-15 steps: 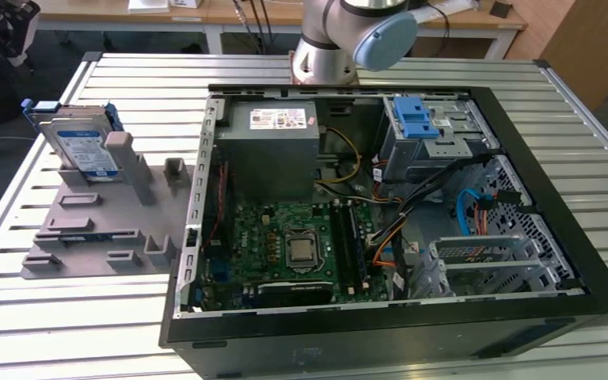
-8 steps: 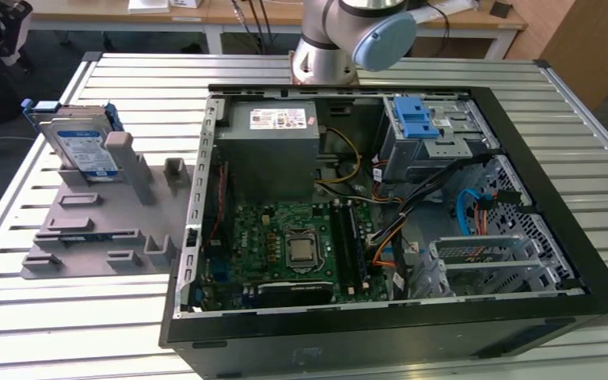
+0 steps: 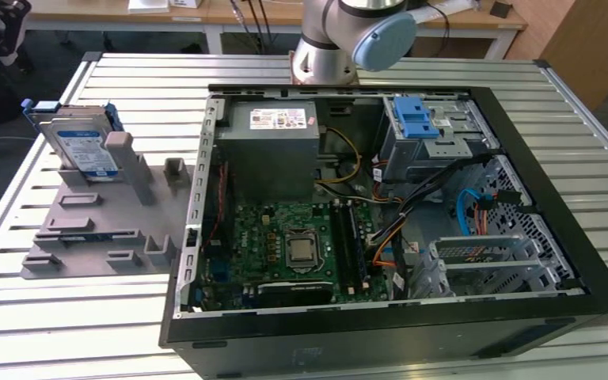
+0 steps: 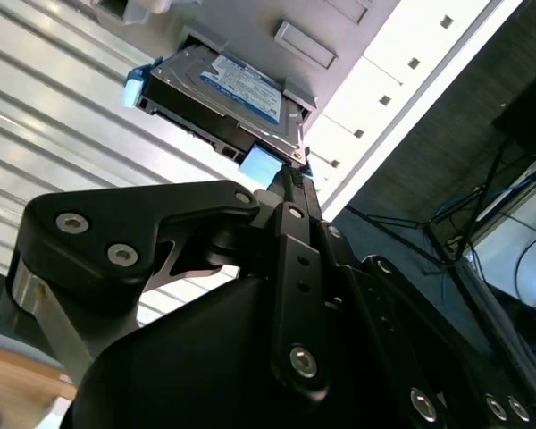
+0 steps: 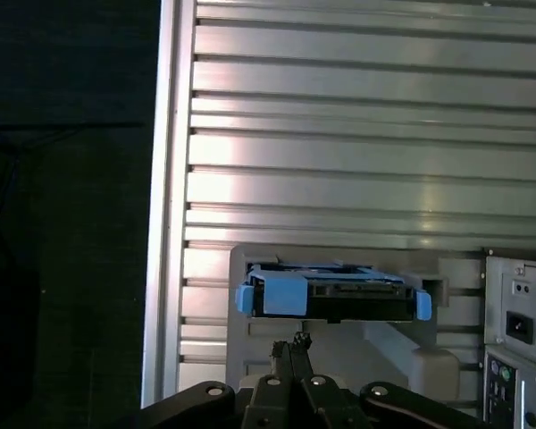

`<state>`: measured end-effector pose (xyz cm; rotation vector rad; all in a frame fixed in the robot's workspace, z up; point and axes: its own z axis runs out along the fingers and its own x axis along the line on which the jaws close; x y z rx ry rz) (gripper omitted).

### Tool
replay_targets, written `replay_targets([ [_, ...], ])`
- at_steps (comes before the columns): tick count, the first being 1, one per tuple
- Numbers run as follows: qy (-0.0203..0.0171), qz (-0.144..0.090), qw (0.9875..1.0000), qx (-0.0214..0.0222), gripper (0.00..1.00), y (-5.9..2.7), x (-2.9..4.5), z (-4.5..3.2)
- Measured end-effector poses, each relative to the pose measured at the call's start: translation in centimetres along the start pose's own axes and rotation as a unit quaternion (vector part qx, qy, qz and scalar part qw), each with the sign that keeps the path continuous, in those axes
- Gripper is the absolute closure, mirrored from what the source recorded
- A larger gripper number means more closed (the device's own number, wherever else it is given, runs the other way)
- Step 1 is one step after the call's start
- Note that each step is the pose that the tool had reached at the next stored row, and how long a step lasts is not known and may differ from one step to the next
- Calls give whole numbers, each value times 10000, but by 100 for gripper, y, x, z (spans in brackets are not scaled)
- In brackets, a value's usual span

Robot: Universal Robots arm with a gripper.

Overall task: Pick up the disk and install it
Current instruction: 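Pick up the disk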

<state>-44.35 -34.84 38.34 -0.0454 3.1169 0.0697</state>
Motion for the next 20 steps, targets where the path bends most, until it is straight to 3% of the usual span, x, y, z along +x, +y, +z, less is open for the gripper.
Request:
replay_targets([
  [5, 20, -455, 9990, -11, 89, -1, 0, 9],
  [10, 40, -914, 9958, -22, 89, -1, 0, 18],
  [15, 60, -1362, 9907, -33, 89, -1, 1, 25],
  [20, 80, -1811, 9834, -44, 89, -2, 1, 28],
])
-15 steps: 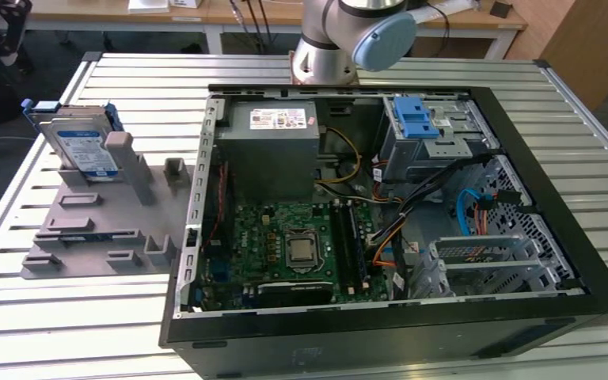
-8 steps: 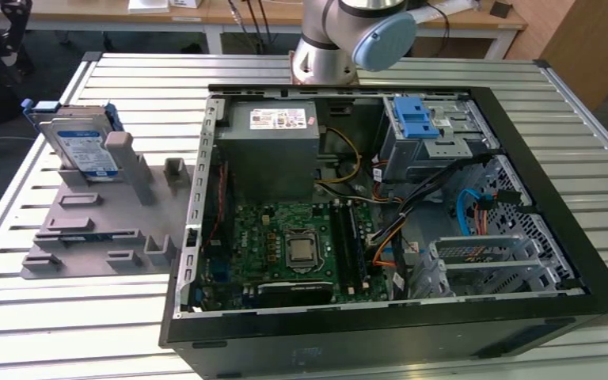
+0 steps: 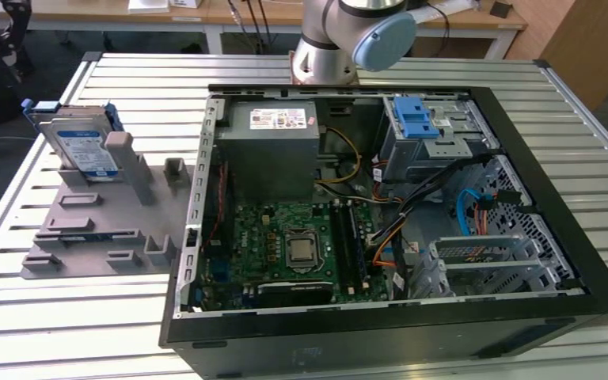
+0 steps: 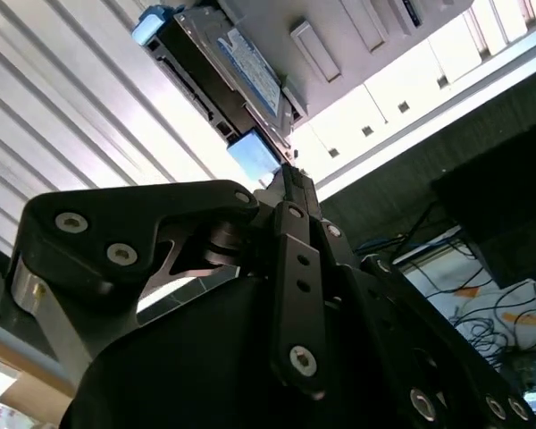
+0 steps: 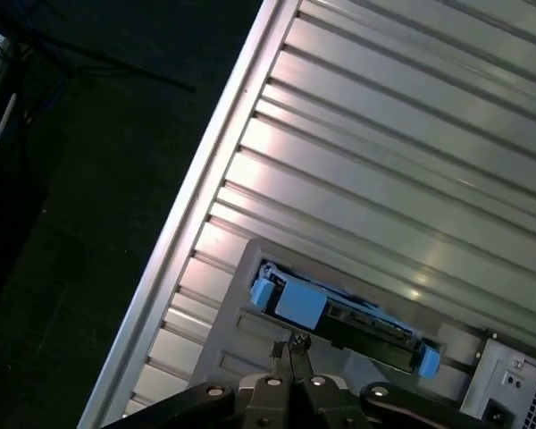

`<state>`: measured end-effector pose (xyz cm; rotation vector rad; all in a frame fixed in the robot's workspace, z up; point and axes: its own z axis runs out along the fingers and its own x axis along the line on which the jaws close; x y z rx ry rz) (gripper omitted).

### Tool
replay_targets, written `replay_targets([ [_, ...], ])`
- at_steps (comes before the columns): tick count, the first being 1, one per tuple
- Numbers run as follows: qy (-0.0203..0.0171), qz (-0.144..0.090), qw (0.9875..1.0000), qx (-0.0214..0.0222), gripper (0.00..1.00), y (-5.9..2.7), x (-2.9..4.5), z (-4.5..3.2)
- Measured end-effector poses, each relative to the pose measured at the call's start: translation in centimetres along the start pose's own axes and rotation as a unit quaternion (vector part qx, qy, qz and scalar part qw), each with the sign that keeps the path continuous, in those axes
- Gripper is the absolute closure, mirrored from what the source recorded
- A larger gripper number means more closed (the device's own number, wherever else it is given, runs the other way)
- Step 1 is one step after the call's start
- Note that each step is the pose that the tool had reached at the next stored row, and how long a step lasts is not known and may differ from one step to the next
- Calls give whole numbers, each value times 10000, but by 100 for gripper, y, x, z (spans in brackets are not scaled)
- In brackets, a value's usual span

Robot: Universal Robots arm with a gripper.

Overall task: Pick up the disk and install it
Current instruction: 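Pick up the disk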

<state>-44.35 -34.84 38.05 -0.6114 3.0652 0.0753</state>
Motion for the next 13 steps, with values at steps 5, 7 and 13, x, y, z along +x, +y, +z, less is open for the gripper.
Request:
replay_targets([
  [5, 18, -406, 9992, -10, 89, 0, 0, 3],
  [7, 26, -586, 9983, -14, 89, 0, 1, 4],
  [13, 37, -809, 9967, -17, 89, -14, 11, 4],
])
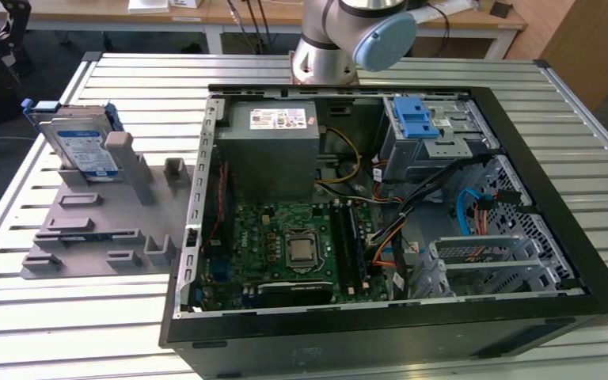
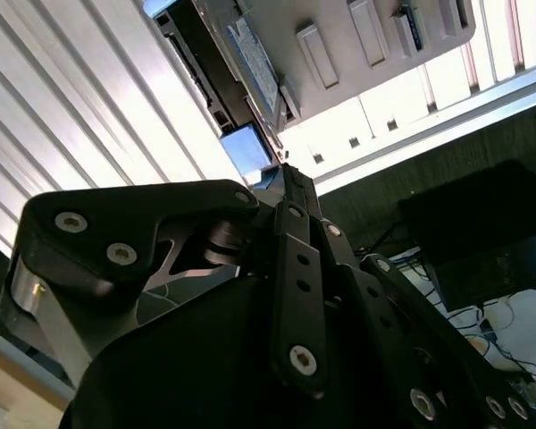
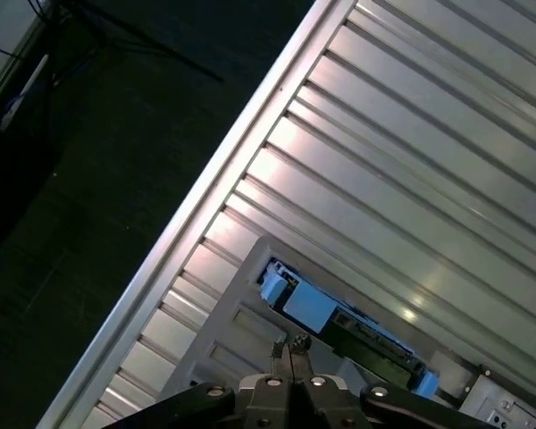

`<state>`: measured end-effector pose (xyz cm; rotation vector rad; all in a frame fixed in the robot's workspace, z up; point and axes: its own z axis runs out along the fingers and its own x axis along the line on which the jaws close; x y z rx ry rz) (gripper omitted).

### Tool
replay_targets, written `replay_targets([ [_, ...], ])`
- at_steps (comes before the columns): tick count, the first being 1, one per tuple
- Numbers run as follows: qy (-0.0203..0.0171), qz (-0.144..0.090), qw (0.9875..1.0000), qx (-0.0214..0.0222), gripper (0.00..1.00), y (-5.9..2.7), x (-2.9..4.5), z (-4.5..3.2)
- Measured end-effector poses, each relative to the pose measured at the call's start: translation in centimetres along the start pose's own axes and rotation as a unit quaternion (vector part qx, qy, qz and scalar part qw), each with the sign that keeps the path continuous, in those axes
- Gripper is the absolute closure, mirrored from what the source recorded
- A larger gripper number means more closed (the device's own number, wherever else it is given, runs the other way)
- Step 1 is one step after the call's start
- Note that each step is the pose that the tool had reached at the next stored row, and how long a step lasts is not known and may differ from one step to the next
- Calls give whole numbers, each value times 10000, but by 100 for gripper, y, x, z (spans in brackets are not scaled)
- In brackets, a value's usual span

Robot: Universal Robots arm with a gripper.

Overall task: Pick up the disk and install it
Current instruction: 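Pick up the disk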

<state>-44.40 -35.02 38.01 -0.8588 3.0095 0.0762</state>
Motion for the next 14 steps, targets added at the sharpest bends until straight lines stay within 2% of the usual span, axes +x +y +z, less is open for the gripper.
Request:
replay_targets([
  [8, 9, -75, 10000, 7, 89, -17, 11, -2],
  [11, 19, -325, 9995, 1, 89, -17, 11, 2],
  [14, 30, -587, 9983, -5, 89, -17, 11, 4],
])
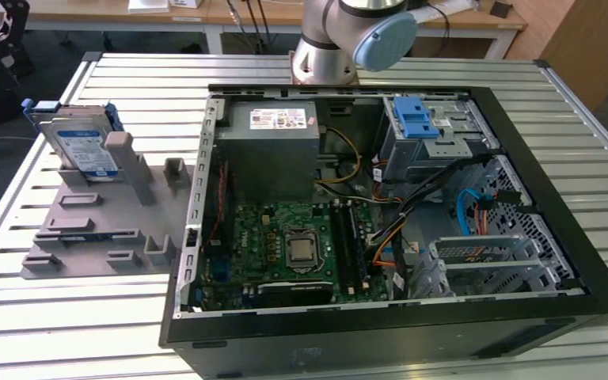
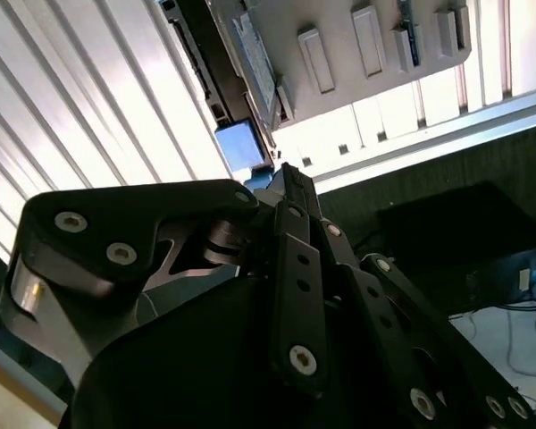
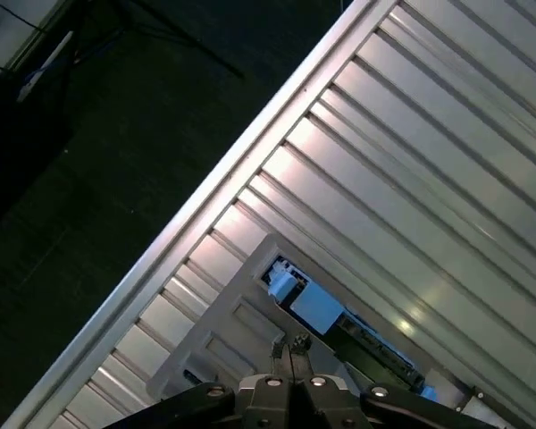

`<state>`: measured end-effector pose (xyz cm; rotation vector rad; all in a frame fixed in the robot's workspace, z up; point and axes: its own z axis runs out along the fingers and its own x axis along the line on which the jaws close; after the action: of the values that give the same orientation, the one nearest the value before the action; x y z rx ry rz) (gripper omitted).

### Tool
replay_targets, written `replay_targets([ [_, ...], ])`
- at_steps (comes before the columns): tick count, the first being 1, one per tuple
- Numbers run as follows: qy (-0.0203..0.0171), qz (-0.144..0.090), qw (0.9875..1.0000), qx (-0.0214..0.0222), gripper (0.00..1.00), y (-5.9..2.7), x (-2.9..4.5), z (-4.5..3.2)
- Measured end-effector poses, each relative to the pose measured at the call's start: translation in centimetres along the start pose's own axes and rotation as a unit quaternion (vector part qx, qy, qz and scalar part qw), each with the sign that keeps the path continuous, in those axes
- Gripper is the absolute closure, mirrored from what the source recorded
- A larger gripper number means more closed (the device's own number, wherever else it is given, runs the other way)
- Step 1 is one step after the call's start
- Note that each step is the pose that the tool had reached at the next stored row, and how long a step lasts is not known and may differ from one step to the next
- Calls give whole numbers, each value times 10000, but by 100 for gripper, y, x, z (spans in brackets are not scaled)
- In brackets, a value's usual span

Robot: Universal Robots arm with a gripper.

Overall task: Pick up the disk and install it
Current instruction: 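Pick up the disk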

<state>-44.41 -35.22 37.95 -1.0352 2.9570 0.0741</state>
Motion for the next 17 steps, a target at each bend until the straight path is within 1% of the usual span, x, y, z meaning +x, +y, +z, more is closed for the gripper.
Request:
replay_targets([
  [3, 8, -191, 9998, -4, 89, 0, 0, 1],
  [7, 16, -387, 9992, -9, 89, 0, -1, 2],
  [13, 25, -599, 9982, -14, 89, -1, -2, 2],
  [17, 31, -748, 9972, -17, 89, -1, -2, 3],
])
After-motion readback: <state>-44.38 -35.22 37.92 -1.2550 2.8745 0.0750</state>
